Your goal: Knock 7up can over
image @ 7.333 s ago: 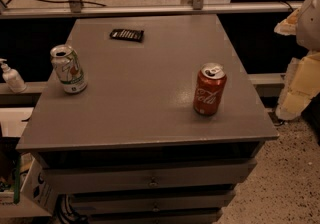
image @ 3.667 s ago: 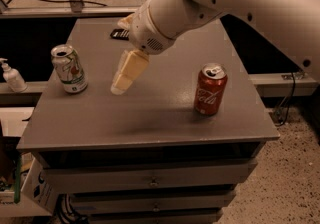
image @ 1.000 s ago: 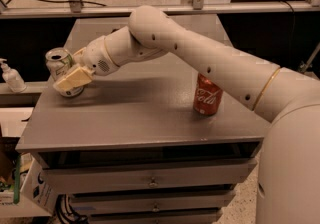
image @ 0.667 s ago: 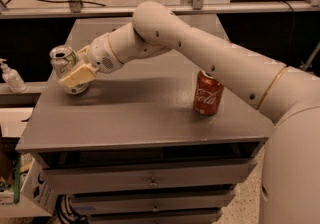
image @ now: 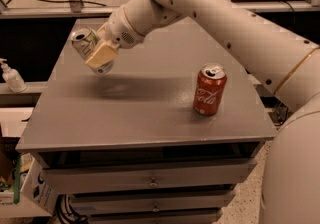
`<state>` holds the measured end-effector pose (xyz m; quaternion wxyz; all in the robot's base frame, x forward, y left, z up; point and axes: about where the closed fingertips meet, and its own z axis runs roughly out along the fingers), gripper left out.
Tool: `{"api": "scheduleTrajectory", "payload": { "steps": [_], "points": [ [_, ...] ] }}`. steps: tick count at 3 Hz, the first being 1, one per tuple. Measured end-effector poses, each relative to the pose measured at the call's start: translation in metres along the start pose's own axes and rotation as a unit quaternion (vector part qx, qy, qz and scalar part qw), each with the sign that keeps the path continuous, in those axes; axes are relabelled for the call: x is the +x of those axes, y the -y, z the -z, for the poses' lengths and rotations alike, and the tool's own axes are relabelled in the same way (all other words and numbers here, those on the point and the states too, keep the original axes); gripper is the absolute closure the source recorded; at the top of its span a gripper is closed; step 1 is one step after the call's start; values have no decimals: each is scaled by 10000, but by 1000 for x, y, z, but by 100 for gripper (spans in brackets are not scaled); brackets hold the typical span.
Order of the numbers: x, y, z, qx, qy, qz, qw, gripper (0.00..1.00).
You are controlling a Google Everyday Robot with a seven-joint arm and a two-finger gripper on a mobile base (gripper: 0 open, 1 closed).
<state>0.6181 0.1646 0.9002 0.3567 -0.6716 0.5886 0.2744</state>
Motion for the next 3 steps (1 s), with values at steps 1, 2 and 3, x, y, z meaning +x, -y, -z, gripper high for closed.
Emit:
{"api": "scheduleTrajectory", "payload": {
  "steps": [1, 2, 3],
  "points": [
    [11, 9, 31, 50, -1007, 510, 9936, 100],
    [35, 8, 50, -59, -2126, 967, 9723, 100],
    [59, 1, 58, -239, -3186, 1417, 9370, 100]
  ]
}}
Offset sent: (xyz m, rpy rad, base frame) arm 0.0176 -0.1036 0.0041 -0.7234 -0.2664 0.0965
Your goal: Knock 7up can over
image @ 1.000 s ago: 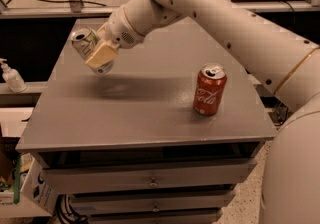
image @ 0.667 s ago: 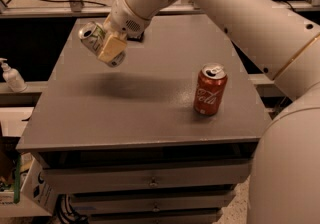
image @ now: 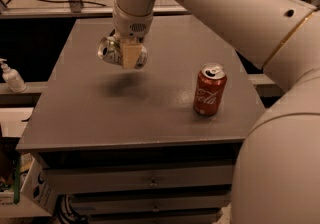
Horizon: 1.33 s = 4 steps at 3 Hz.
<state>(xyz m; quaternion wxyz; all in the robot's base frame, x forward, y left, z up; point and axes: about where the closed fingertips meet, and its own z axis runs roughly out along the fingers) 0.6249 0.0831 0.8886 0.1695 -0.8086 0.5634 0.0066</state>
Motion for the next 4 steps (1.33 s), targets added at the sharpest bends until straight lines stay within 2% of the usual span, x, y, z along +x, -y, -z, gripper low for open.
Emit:
{"api": "scheduleTrajectory", "payload": {
  "steps": [1, 2, 3, 4],
  "points": [
    [19, -11, -9, -155, -930, 408, 9947, 100],
    [31, -23, -17, -307, -1564, 686, 9848, 100],
    [36, -29, -20, -403, -1827, 807, 9790, 82],
    [35, -34, -24, -501, -1860, 920, 9769, 58]
  ]
}}
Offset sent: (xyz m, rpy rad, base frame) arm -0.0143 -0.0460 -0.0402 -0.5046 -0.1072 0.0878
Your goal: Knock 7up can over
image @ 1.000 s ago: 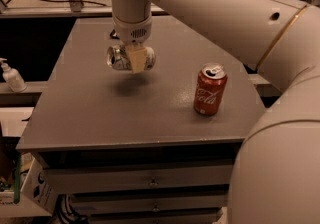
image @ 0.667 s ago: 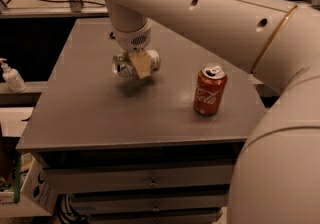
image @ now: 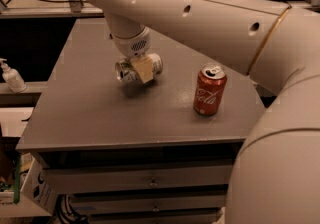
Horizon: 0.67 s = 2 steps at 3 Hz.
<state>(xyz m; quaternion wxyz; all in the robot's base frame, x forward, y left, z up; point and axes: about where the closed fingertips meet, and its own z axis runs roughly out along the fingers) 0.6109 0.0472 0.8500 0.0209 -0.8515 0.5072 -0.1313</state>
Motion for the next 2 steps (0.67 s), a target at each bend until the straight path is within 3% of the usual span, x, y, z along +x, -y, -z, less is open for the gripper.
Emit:
{"api": "scheduleTrajectory", "payload": {
  "steps": [2],
  "points": [
    [-7, -4, -1, -49, 65, 225, 9997, 12]
  ]
}}
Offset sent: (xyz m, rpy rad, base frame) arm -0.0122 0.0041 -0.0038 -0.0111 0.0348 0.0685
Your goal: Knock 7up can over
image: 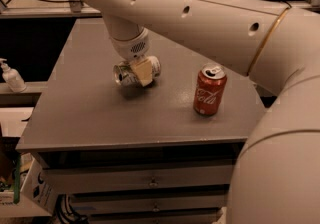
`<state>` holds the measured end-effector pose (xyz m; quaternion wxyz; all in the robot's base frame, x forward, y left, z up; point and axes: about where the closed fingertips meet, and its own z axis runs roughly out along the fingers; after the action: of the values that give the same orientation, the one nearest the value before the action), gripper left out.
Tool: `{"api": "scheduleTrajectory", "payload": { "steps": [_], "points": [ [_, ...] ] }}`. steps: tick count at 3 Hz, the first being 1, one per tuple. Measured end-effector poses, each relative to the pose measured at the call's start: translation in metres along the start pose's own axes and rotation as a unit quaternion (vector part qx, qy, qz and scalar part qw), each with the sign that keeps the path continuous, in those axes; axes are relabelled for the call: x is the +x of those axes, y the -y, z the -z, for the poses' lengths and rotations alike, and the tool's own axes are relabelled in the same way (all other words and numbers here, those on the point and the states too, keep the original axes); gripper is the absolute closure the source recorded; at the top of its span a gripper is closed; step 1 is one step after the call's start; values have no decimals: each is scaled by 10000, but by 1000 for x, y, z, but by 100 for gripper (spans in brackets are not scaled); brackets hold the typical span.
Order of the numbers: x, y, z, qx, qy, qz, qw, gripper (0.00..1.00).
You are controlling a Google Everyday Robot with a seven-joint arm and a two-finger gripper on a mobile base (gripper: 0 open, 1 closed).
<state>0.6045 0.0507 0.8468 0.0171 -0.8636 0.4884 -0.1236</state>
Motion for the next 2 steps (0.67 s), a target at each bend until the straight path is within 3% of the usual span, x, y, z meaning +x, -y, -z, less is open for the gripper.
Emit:
{"api": "scheduleTrajectory", "payload": {
  "steps": [1, 2],
  "points": [
    [-2, 0, 1, 19, 28, 66, 10000, 0],
    [-3, -2, 2, 27, 80, 80, 9999, 0]
  ]
}}
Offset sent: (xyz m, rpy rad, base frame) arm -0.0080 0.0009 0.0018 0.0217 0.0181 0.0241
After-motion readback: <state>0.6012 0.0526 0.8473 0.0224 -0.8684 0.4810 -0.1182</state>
